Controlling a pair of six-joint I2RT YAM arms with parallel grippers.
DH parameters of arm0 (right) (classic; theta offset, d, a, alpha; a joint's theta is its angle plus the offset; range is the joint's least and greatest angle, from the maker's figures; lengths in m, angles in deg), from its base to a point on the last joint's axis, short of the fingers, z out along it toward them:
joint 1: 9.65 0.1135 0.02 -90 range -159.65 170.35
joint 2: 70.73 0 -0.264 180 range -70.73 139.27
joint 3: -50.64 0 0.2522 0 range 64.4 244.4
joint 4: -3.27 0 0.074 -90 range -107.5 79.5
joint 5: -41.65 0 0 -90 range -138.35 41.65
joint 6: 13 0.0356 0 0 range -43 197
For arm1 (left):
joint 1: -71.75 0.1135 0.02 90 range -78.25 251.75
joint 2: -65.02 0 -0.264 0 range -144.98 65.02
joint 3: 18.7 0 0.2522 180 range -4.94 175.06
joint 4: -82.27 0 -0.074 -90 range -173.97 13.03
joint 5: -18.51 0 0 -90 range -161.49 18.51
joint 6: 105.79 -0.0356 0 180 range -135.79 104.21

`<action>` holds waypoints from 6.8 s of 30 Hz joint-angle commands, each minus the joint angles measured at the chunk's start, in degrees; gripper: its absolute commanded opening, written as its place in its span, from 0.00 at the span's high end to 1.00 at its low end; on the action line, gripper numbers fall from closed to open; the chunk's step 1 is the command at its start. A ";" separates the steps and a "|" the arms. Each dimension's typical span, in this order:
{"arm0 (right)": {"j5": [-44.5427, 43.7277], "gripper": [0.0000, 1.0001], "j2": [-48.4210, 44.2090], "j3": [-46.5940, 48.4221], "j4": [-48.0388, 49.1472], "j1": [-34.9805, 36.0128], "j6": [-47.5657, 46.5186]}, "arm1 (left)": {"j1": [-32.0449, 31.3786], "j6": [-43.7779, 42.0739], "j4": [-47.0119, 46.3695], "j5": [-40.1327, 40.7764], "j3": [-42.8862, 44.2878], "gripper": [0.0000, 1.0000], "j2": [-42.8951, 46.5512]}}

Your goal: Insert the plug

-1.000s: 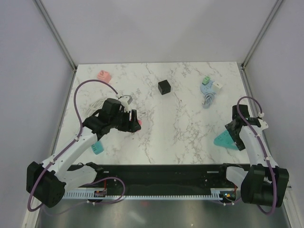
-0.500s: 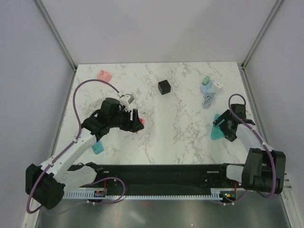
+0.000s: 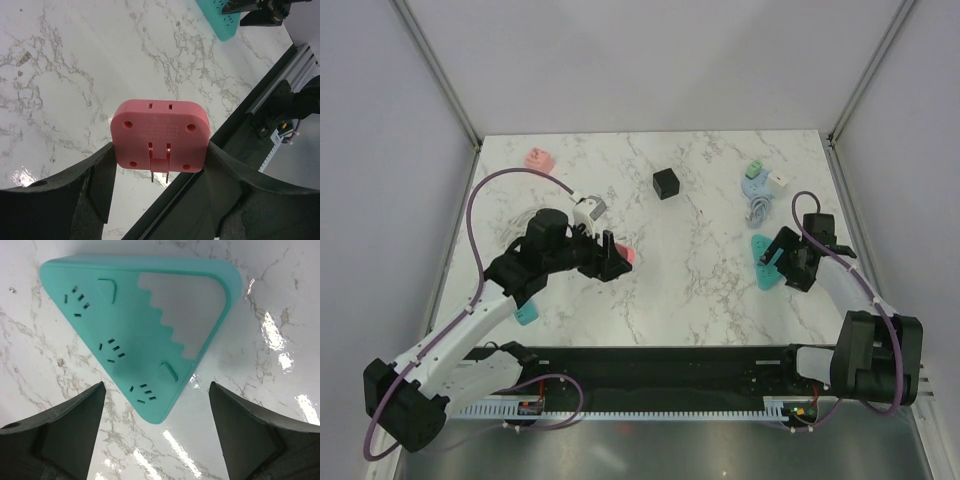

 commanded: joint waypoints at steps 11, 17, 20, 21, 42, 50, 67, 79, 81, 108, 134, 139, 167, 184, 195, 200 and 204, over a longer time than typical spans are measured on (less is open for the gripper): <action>7.04 0.07 -12.41 8.05 -9.85 1.70 -2.15 | -2.95 4.05 -1.84 8.03 2.19 0.98 4.75; 2.14 0.08 -7.69 9.98 1.30 19.43 4.96 | -1.02 15.74 10.71 29.94 5.79 0.98 2.91; 1.07 0.08 -2.23 12.27 5.43 27.71 7.42 | 4.59 22.42 18.09 43.56 7.28 0.98 0.54; 1.25 0.08 -0.83 12.71 6.67 29.99 7.78 | 9.22 23.67 19.43 44.38 7.46 0.98 -0.08; 11.62 0.06 0.33 12.71 16.52 33.08 6.37 | 52.77 47.23 25.77 52.57 -3.69 0.98 -19.05; 11.88 0.06 -0.99 12.89 16.17 32.91 6.02 | 45.42 47.67 25.60 51.07 -2.11 0.98 -25.14; 15.22 0.09 3.13 18.15 14.24 32.91 2.34 | 11.83 44.36 32.11 62.93 8.17 0.98 -17.16; 29.19 0.29 17.63 40.72 3.26 34.57 3.74 | 1.89 4.71 -6.92 22.08 -10.81 0.98 15.12; 29.37 0.31 18.95 43.28 0.90 36.33 2.16 | 1.62 1.47 -6.66 18.66 -10.99 0.98 14.42; 27.79 0.59 38.38 64.92 -18.02 54.09 -9.44 | -3.21 -6.38 -8.06 14.86 -10.20 0.98 13.54; 20.57 1.00 46.90 80.21 -3.09 53.65 -10.95 | -3.21 1.71 -2.00 18.90 -10.46 0.01 17.93; 25.41 1.00 49.37 81.97 -0.88 51.72 -8.57 | -3.21 1.00 -1.48 21.28 -10.46 0.00 19.60; 17.77 1.00 44.89 60.81 29.78 53.12 -22.01 | 33.77 32.81 16.55 24.62 4.40 0.00 4.40; 13.90 1.00 41.54 46.64 43.68 60.86 -40.91 | 43.37 39.15 9.43 16.52 0.53 0.00 -7.73; 15.83 1.00 44.62 45.85 46.05 61.47 -45.39 | 43.46 38.45 7.14 18.99 -2.11 0.00 -9.14; 17.68 1.00 45.59 45.32 46.84 61.74 -45.13 | 43.63 37.74 6.61 20.57 -2.55 0.00 -8.96; 17.16 1.00 46.64 44.18 47.81 62.09 -45.92 | 43.55 37.48 5.74 20.40 -2.90 0.00 -9.31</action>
